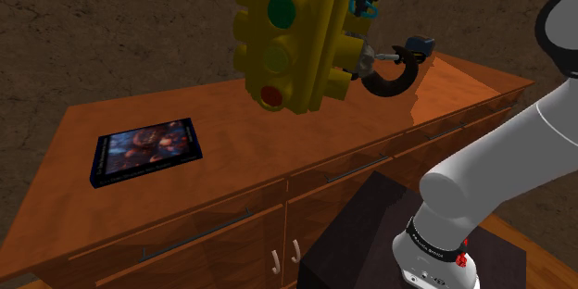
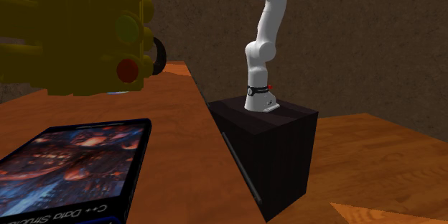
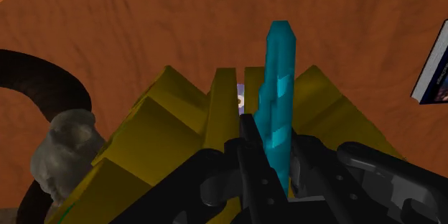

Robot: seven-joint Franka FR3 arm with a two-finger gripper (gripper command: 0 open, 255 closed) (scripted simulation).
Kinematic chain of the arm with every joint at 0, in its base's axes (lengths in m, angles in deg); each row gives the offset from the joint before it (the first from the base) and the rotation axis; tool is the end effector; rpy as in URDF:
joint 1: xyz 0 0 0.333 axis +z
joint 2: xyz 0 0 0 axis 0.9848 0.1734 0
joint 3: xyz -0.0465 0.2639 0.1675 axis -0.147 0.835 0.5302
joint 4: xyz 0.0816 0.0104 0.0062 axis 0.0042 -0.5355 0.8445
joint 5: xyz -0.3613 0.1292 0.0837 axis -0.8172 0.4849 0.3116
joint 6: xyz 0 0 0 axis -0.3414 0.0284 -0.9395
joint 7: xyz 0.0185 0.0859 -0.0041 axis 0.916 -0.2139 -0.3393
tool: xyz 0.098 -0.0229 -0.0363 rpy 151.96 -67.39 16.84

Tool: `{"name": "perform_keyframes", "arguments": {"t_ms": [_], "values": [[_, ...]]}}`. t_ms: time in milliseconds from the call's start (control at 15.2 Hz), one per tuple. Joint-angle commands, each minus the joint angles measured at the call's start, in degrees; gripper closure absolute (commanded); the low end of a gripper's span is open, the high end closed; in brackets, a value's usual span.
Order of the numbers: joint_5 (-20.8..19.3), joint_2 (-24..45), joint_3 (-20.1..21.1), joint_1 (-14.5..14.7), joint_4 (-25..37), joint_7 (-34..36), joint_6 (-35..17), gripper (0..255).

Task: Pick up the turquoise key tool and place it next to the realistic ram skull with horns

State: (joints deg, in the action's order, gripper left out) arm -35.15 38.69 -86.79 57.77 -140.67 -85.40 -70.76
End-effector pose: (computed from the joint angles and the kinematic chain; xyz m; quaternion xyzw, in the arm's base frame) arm 0.3933 -0.1787 0.7517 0.9784 -0.1757 0.1076 0.0143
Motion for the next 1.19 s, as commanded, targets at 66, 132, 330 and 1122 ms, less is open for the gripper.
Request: {"name": "perform_keyframes", "arguments": {"t_ms": [66, 132, 330, 1122], "values": [[-0.02, 1.39, -3.24, -1.27, 0.99, -4.56, -0.33, 255], [0.03, 2.02, -4.28, -1.68, 1.64, -6.00, -0.27, 255], [0.39, 4.29, -7.40, -2.95, 4.05, -10.35, 0.00, 255], [1.33, 7.03, -12.62, -5.60, 1.31, -18.31, -5.06, 255]]}}
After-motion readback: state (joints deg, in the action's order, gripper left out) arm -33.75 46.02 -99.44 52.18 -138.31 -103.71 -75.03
